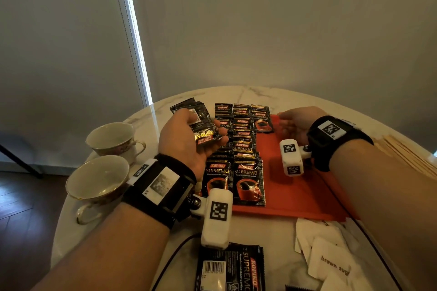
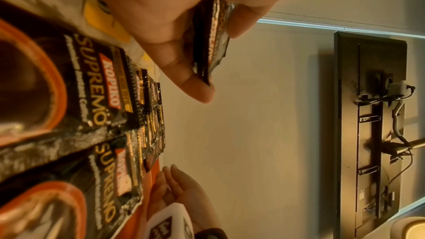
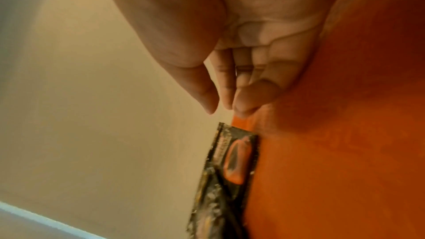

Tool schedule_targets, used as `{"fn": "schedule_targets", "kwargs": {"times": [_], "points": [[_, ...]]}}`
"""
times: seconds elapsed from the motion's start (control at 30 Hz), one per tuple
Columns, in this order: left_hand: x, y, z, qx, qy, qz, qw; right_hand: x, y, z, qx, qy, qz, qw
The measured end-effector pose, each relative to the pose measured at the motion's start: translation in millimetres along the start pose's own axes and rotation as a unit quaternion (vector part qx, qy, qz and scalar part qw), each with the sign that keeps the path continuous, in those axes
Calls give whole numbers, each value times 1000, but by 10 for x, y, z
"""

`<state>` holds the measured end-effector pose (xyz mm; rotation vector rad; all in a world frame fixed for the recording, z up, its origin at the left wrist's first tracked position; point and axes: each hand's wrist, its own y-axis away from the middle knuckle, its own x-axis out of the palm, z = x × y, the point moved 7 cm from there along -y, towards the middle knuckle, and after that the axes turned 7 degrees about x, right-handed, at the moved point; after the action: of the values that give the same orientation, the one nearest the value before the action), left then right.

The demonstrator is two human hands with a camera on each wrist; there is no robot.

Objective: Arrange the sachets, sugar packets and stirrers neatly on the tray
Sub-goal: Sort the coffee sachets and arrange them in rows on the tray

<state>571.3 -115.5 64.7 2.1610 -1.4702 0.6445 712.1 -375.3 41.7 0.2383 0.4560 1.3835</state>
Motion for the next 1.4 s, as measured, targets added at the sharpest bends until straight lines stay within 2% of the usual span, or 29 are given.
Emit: {"fn": "schedule_targets", "kwargs": {"times": [0.1, 0.23, 0.3, 0.37, 0.47, 0.63, 0.87, 0.93, 1.0, 1.1, 1.27, 1.33, 1.4], "points": [[50, 41, 5, 0, -25, 6, 1000, 127, 328, 113, -39, -70, 74, 994], [75, 68, -13, 27, -76, -8, 997, 486, 1052, 252, -93, -148, 261, 950], [97, 86, -33, 49, -101, 7, 994, 661, 1319, 273, -117, -125, 323, 931], [153, 132, -46, 68, -128, 44, 988, 808, 1451, 256, -144, -72, 345, 925], [250, 237, -67, 88, -138, 93, 982, 938, 1495, 192, -182, -8, 340, 922], [262, 197, -58, 77, -98, 94, 988, 971, 1502, 197, -214, -22, 364, 906], [132, 68, -96, 90, -96, 49, 990, 890, 1344, 178, -151, -144, 370, 905], [155, 93, -101, 101, -120, 76, 985, 869, 1343, 171, -152, -149, 365, 906], [225, 137, -75, 106, -130, 129, 977, 865, 1337, 167, -162, -138, 353, 911], [236, 135, -52, 115, -147, 157, 970, 856, 1267, 145, -161, -136, 316, 925], [187, 93, -75, 114, -140, 130, 975, 770, 1122, 126, -149, -178, 239, 943], [106, 28, -135, 134, -99, 88, 982, 757, 1124, 141, -165, -147, 234, 947], [40, -25, -211, 156, -59, 56, 984, 793, 1162, 144, -182, -77, 260, 945]]}}
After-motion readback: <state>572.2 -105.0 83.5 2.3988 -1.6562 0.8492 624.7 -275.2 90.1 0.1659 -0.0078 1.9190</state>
